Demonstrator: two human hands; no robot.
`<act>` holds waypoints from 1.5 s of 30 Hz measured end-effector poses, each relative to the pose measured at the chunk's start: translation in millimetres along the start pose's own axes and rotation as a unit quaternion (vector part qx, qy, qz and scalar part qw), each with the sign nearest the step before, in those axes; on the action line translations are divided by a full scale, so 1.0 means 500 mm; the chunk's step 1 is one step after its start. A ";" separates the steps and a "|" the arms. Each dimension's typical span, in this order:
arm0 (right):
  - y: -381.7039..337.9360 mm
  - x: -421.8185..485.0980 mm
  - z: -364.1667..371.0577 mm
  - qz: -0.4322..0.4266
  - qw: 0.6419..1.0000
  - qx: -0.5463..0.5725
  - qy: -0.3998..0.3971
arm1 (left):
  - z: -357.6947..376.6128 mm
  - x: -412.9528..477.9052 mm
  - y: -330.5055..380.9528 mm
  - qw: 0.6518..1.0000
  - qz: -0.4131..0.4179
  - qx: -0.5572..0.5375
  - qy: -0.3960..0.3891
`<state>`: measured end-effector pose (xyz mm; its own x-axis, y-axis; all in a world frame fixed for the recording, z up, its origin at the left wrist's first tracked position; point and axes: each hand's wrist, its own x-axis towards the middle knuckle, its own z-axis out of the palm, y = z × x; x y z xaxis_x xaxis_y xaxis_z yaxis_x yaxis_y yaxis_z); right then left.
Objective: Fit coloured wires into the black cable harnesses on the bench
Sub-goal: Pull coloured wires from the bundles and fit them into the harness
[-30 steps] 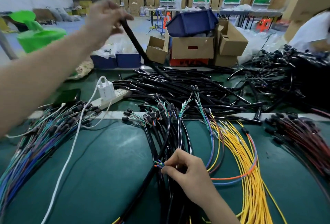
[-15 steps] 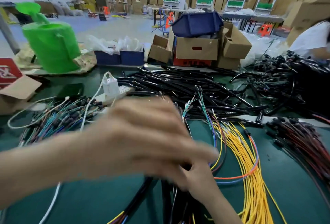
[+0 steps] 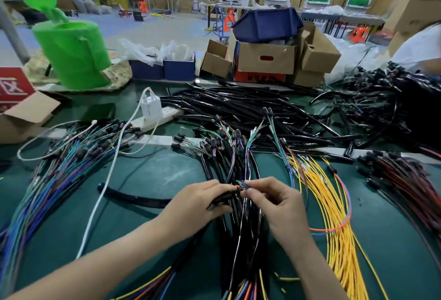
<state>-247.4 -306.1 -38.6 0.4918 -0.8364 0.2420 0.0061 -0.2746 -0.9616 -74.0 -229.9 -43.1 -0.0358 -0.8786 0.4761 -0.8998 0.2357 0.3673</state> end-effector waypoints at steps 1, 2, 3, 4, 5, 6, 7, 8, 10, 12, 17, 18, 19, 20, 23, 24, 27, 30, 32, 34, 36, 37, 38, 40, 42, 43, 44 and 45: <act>0.000 -0.001 0.000 0.005 1.000 0.006 -0.017 | 0.013 -0.026 0.001 0.999 -0.008 -0.041 -0.026; -0.001 0.000 0.001 0.012 0.999 0.008 -0.031 | 0.040 -0.044 -0.008 0.999 -0.022 -0.032 -0.036; 0.000 0.001 0.002 0.017 0.999 0.004 -0.041 | 0.045 -0.033 -0.016 0.999 -0.029 -0.036 -0.015; -0.001 0.001 0.004 0.024 0.999 0.004 -0.048 | 0.041 -0.020 -0.023 0.998 -0.036 -0.053 0.000; 0.000 0.001 0.004 0.027 0.998 0.004 -0.051 | 0.039 -0.013 -0.023 0.997 -0.048 -0.060 0.013; 0.000 0.001 0.003 0.030 0.998 0.004 -0.052 | 0.046 -0.022 -0.018 0.995 -0.059 -0.084 0.019; -0.001 0.001 0.003 0.029 0.998 0.000 -0.053 | 0.058 -0.034 -0.016 0.993 -0.070 -0.096 0.022; -0.003 0.002 0.003 0.030 0.998 -0.004 -0.056 | 0.062 -0.036 -0.021 0.992 -0.067 -0.105 0.020; 0.000 0.002 0.006 0.034 0.997 -0.018 -0.060 | 0.061 -0.031 -0.009 0.988 -0.079 -0.131 0.029; 0.003 0.000 0.012 0.036 0.997 -0.029 -0.059 | 0.065 -0.033 -0.009 0.984 -0.085 -0.151 0.044; 0.004 -0.001 0.010 0.022 0.998 -0.042 -0.045 | 0.069 -0.041 -0.014 0.981 -0.081 -0.171 0.050; 0.004 -0.001 0.009 0.022 0.997 -0.047 -0.050 | 0.069 -0.043 -0.014 0.981 -0.080 -0.169 0.053; 0.005 -0.002 0.011 0.022 0.997 -0.053 -0.054 | 0.069 -0.043 -0.013 0.982 -0.075 -0.167 0.055; 0.005 -0.004 0.014 0.021 0.996 -0.062 -0.057 | 0.069 -0.044 -0.012 0.982 -0.074 -0.166 0.055; 0.008 -0.006 0.018 0.021 0.994 -0.094 -0.053 | 0.066 -0.043 -0.010 0.983 -0.073 -0.163 0.050; 0.009 -0.006 0.018 0.023 0.993 -0.104 -0.049 | 0.064 -0.043 -0.008 0.983 -0.074 -0.159 0.046; 0.013 -0.005 0.014 0.028 0.989 -0.136 -0.048 | 0.061 -0.045 -0.004 0.989 -0.064 -0.131 0.035; 0.015 -0.008 0.010 0.016 0.980 -0.191 -0.048 | 0.053 -0.042 -0.001 0.996 -0.044 -0.077 0.010; 0.014 -0.010 0.008 0.000 0.974 -0.220 -0.053 | 0.046 -0.039 0.001 0.997 -0.046 -0.063 -0.015; 0.012 -0.011 0.006 -0.013 0.971 -0.230 -0.071 | 0.040 -0.037 0.001 0.998 -0.035 -0.053 -0.031; 0.010 -0.011 0.007 -0.021 0.967 -0.238 -0.089 | 0.033 -0.034 -0.001 0.998 -0.014 -0.035 -0.044; 0.010 -0.012 0.007 -0.023 0.966 -0.238 -0.095 | 0.029 -0.032 -0.001 0.998 -0.003 -0.025 -0.051; 0.012 -0.011 0.007 -0.024 0.968 -0.231 -0.097 | 0.026 -0.029 -0.002 0.998 0.006 -0.016 -0.057; 0.014 -0.010 0.006 -0.024 0.972 -0.214 -0.095 | 0.020 -0.023 -0.003 0.997 0.012 -0.017 -0.069; 0.014 -0.008 0.005 -0.020 0.974 -0.204 -0.095 | 0.014 -0.017 -0.003 0.996 0.012 -0.034 -0.080; 0.013 -0.007 0.005 -0.016 0.975 -0.199 -0.095 | 0.011 -0.014 -0.003 0.996 0.014 -0.037 -0.085; 0.013 -0.007 0.003 -0.014 0.976 -0.195 -0.097 | 0.008 -0.010 -0.002 0.995 0.018 -0.037 -0.094; 0.013 -0.007 0.003 -0.013 0.975 -0.198 -0.102 | 0.007 -0.007 0.000 0.993 0.023 -0.035 -0.107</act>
<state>-247.9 -304.5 -45.7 0.6599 -0.7252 0.1965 -0.2946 -0.4903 -0.8202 -75.4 -228.1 -47.8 -0.1737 -0.9326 0.3163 -0.8629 0.2989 0.4074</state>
